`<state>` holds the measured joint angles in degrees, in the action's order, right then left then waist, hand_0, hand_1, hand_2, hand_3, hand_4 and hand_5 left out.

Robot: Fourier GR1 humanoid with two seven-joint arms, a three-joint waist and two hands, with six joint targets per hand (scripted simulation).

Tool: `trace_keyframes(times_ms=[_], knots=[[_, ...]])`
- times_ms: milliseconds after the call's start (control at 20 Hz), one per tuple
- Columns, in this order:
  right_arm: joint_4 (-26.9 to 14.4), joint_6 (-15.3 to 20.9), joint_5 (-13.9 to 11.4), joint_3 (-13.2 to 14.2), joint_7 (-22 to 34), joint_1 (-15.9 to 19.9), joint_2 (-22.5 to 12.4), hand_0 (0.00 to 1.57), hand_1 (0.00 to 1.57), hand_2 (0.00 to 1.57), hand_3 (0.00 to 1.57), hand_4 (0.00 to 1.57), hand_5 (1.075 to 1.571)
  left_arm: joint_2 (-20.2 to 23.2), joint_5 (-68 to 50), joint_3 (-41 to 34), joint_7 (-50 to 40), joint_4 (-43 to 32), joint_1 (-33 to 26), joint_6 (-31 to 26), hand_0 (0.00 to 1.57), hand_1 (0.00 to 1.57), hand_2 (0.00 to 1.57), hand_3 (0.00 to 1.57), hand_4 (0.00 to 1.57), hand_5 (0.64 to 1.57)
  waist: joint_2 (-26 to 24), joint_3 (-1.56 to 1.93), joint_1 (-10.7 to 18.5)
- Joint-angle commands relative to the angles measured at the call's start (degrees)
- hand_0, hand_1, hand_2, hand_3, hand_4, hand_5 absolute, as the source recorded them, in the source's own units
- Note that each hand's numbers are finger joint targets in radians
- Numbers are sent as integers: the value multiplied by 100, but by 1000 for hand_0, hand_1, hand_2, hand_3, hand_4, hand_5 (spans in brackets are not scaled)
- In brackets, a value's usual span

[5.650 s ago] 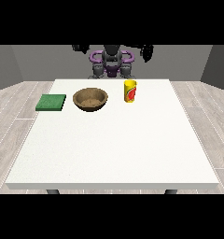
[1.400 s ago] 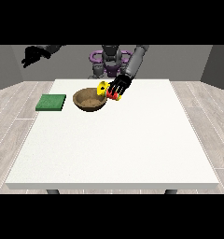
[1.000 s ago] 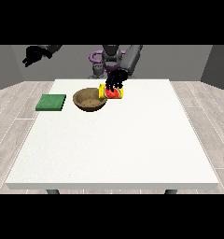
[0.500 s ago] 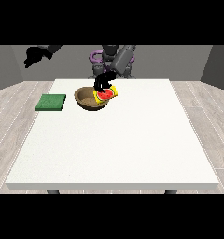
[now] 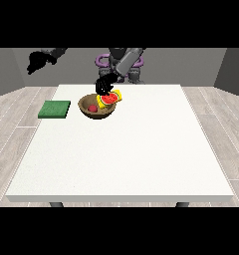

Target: Pick the cup and pour the ball into the bowl, then pick the bowl and place it on the pad

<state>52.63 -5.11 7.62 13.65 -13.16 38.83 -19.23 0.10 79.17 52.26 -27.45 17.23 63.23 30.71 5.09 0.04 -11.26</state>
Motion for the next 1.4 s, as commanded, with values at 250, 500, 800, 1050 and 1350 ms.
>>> trace_keyframes(times_ms=[250, 500, 800, 1050, 1350], knots=[[-203, -259, 23, 73, -119, -115, -240, 0, 0, 354, 634, 585, 1564, -10, 279, -117, 73, 995, 36, -891, 1528, 1528, 1571, 1571, 1489, 1202, -74, -3, 282], [-335, -192, 34, 274, -92, -559, -488, 0, 0, 340, 653, 567, 1564, 448, -800, -1132, 891, 1535, 58, -380, 1489, 1489, 1571, 1571, 1473, 1247, -587, -7, 692], [-516, 87, -89, 380, -386, -902, -508, 0, 0, 464, 630, 570, 1564, 1056, -1855, -2240, 1389, 2228, 119, 27, 1522, 1522, 1571, 1571, 1190, 1484, -542, -9, 1262], [-191, 229, -38, 278, -231, -749, -238, 0, 0, 494, 659, 578, 1567, 1537, -3123, -3115, 2484, 2565, -597, 444, 1527, 1527, 1571, 1571, 1316, 1450, -208, -18, 1343], [15, 471, -35, 125, -43, -416, 142, 0, 0, 551, 650, 607, 1570, 719, -5466, -4255, 3292, 3251, -873, -520, 950, 950, 1119, 1016, 1445, 1269, 137, -83, 1498]])
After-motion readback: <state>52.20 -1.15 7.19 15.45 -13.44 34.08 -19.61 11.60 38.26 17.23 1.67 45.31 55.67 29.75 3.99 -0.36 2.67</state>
